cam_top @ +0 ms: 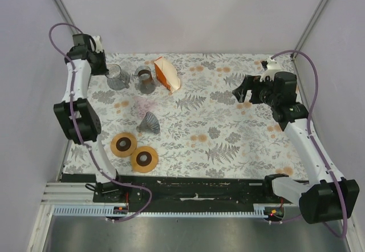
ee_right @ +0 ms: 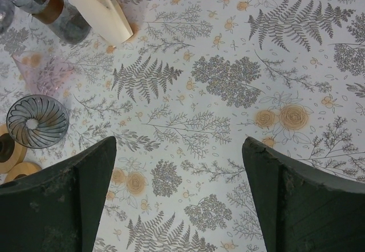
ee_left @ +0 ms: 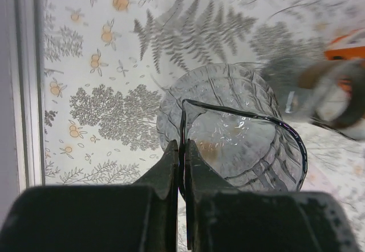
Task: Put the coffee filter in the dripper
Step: Pick up the coffee server from the center of the board, then place the coffee server at the center of the board.
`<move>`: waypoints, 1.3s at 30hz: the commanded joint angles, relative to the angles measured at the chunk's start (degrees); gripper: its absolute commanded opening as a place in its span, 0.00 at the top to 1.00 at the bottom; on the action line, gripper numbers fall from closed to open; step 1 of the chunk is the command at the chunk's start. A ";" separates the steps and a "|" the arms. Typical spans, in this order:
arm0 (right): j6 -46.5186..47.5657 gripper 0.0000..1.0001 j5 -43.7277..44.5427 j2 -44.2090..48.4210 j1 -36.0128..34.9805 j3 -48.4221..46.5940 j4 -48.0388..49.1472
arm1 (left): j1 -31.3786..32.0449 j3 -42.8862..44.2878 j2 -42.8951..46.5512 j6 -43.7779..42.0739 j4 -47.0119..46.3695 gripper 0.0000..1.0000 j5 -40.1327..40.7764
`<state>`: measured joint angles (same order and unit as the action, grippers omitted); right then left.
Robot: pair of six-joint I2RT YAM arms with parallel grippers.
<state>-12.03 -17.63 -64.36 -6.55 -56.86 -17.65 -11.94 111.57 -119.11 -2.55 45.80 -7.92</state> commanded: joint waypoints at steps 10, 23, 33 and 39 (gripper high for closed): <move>-0.36 0.02 -1.53 2.31 -0.57 -2.47 1.83 | 35.03 -4.42 17.69 -13.00 10.01 0.98 -9.83; 0.52 0.02 -0.74 4.24 -0.92 -1.24 2.27 | 50.79 -17.69 10.04 -20.30 -5.01 0.98 -10.98; 0.78 0.02 -0.74 4.68 -1.01 -1.41 2.27 | 51.41 -25.61 9.77 -22.06 -10.12 0.73 -12.02; 1.13 0.02 -0.65 5.82 -1.10 -1.67 2.27 | 51.32 -23.78 13.37 -22.06 -6.79 0.29 -13.79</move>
<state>-11.90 -18.20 -60.36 -7.35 -57.21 -17.23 39.11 85.82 -110.10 -23.38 38.37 -19.51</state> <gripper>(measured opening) 0.980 0.651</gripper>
